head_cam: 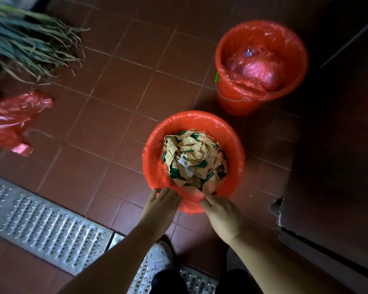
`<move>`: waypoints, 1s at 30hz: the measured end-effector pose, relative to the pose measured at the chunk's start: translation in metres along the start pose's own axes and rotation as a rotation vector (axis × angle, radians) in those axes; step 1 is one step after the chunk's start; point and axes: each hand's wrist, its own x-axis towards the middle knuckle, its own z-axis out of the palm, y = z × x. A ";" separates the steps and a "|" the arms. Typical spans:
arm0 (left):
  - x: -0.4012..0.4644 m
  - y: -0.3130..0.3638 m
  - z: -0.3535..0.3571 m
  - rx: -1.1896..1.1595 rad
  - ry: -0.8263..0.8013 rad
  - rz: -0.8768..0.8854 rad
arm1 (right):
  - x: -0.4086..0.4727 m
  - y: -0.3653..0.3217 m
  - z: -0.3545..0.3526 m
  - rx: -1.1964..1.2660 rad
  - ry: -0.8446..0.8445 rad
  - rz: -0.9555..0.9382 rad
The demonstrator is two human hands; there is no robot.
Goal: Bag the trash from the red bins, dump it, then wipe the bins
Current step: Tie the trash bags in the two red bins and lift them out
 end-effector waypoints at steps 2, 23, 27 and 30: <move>0.006 -0.004 -0.004 0.016 -0.004 -0.006 | 0.011 -0.001 -0.005 0.055 -0.090 0.070; 0.034 0.002 0.036 -0.038 0.231 0.035 | 0.037 0.076 0.027 0.425 0.154 1.092; 0.036 0.000 0.036 -0.034 0.234 0.054 | 0.039 0.079 0.026 0.403 0.196 1.078; 0.038 -0.001 0.034 -0.028 0.232 0.056 | 0.041 0.076 0.018 0.401 0.243 0.987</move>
